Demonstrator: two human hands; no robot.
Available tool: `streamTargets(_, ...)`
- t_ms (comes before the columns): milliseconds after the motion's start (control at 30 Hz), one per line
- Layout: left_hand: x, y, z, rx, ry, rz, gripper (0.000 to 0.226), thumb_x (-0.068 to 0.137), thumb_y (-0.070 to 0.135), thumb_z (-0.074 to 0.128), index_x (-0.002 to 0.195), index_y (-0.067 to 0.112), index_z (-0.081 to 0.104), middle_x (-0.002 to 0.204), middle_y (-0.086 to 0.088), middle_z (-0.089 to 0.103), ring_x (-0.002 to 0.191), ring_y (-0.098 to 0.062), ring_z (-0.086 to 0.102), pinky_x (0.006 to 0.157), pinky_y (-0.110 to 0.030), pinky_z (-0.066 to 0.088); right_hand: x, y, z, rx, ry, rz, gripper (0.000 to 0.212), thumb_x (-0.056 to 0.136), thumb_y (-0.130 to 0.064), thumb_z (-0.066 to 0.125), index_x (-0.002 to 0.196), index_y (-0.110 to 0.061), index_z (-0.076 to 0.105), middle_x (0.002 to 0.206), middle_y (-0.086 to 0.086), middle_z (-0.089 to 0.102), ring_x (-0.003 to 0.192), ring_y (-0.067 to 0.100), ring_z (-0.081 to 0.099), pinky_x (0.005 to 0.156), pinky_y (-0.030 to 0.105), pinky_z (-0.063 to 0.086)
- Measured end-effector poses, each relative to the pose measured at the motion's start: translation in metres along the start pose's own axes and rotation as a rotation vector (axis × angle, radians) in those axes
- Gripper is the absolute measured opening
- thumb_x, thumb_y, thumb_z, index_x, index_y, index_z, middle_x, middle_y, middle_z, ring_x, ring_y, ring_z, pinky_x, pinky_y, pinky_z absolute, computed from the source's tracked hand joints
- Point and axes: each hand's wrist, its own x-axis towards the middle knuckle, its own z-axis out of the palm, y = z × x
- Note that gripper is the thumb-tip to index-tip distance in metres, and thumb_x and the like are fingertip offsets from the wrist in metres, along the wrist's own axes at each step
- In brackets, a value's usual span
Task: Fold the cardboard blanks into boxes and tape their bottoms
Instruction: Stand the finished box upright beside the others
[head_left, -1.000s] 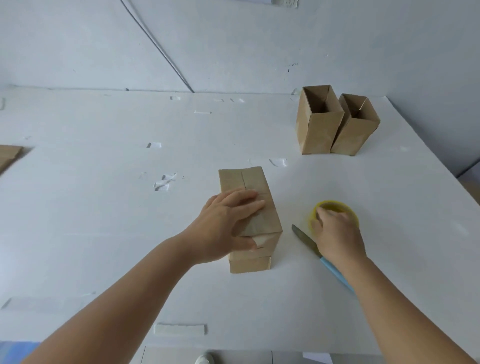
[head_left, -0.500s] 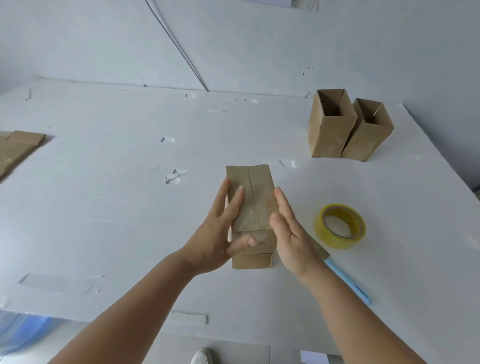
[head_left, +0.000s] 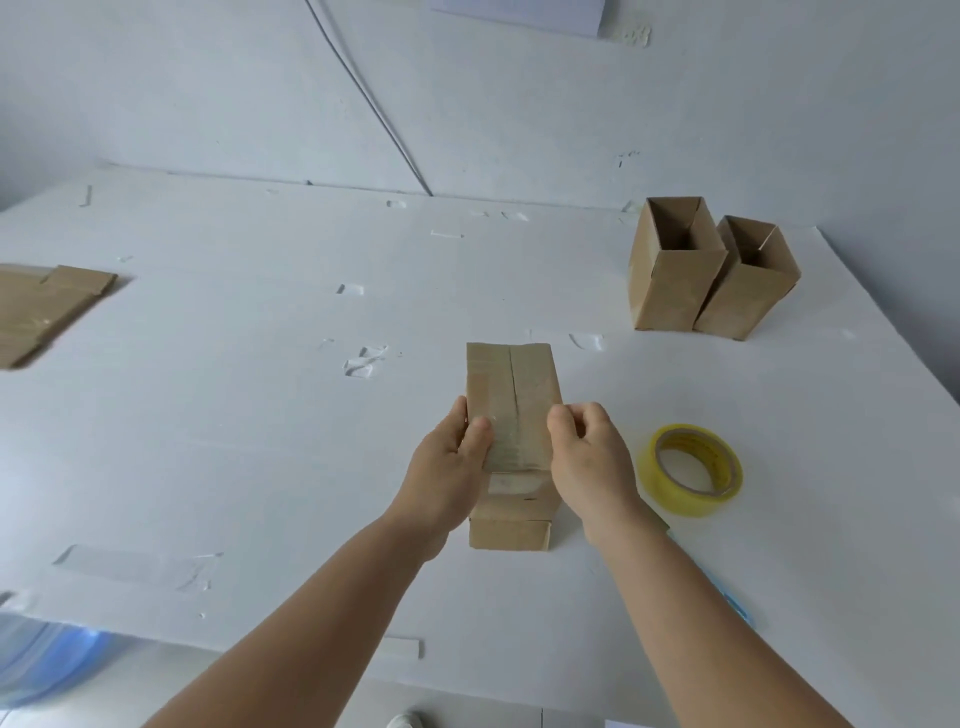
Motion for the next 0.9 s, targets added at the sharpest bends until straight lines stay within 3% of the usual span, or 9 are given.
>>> streamTargets(67,-0.001,0.001,-0.001,0.076,0.028,-0.026,0.029,0.102,0.028,0.035,0.116,0.027,0.061,0.107,0.008,0.071,0.103,-0.011,0.065,0.096,-0.038,0.051,0.002,0.004,-0.001,0.004,-0.046,-0.010,0.024,0.096,-0.035,0.036,0.086,-0.025,0.055,0.094,0.004,0.056,0.083,0.019,0.050,0.074,0.032,0.041)
streamTargets(200,0.003,0.018,-0.010,0.177,0.006,0.159,0.041,0.098,0.009,0.040,0.123,0.036,0.057,0.114,0.013,0.067,0.108,-0.003,0.061,0.088,-0.023,0.050,-0.003,-0.009,-0.013,0.095,-0.066,-0.132,0.032,0.091,-0.029,0.041,0.117,-0.045,0.052,0.108,0.002,0.058,0.088,0.012,0.058,0.078,0.034,0.051)
streamTargets(300,0.010,0.036,-0.016,0.147,-0.003,0.287,0.058,0.089,-0.008,0.046,0.133,0.032,0.050,0.128,0.018,0.059,0.119,0.001,0.054,0.081,-0.014,0.049,-0.005,-0.034,-0.029,0.187,-0.008,-0.256,0.041,0.091,-0.021,0.056,0.122,-0.045,0.046,0.113,-0.013,0.056,0.101,-0.003,0.057,0.078,0.019,0.048)
streamTargets(367,0.015,0.043,-0.019,0.040,0.023,0.270,0.038,0.087,0.011,0.064,0.120,0.026,0.053,0.123,0.016,0.061,0.118,-0.006,0.057,0.081,-0.020,0.052,-0.006,-0.051,-0.036,0.278,-0.028,-0.260,0.030,0.086,-0.030,0.066,0.112,-0.036,0.051,0.107,-0.016,0.060,0.101,-0.002,0.060,0.074,0.017,0.048)
streamTargets(433,0.018,0.052,-0.018,-0.048,0.048,0.245,0.048,0.076,0.043,0.073,0.113,0.022,0.050,0.117,0.014,0.062,0.114,-0.010,0.061,0.081,-0.026,0.053,-0.004,-0.063,-0.038,0.301,-0.031,-0.249,0.027,0.083,-0.039,0.070,0.101,-0.029,0.052,0.101,-0.015,0.061,0.097,-0.007,0.060,0.071,0.013,0.047)
streamTargets(533,0.025,0.064,-0.017,-0.104,0.044,0.236,0.061,0.075,0.065,0.057,0.127,0.036,0.045,0.117,0.015,0.060,0.106,-0.005,0.064,0.078,-0.025,0.054,-0.003,-0.076,-0.040,0.245,0.011,-0.232,0.033,0.079,-0.056,0.063,0.089,-0.028,0.048,0.094,-0.018,0.056,0.078,-0.026,0.049,0.062,0.000,0.038)
streamTargets(633,0.027,0.074,-0.017,-0.133,-0.016,0.238,0.049,0.080,0.068,0.041,0.126,0.050,0.046,0.118,0.021,0.062,0.106,0.000,0.062,0.076,-0.022,0.053,-0.001,-0.083,-0.041,0.200,0.022,-0.215,0.052,0.074,-0.071,0.055,0.094,-0.023,0.049,0.092,-0.016,0.054,0.080,-0.012,0.051,0.062,0.007,0.039)
streamTargets(833,0.039,0.075,-0.023,-0.023,-0.022,0.239,0.056,0.077,0.052,0.068,0.128,0.050,0.045,0.121,0.016,0.059,0.108,0.002,0.060,0.080,-0.017,0.047,0.006,-0.080,-0.028,0.218,0.040,-0.132,0.047,0.077,-0.048,0.071,0.110,-0.026,0.045,0.100,-0.017,0.058,0.087,-0.002,0.057,0.065,0.017,0.043)
streamTargets(900,0.046,0.070,-0.027,0.023,-0.027,0.254,0.057,0.077,0.045,0.067,0.129,0.047,0.046,0.126,0.015,0.059,0.116,-0.005,0.058,0.091,-0.024,0.048,0.009,-0.078,-0.022,0.197,0.078,-0.130,0.043,0.077,-0.047,0.070,0.109,-0.027,0.048,0.100,-0.018,0.059,0.087,-0.003,0.058,0.066,0.019,0.045)
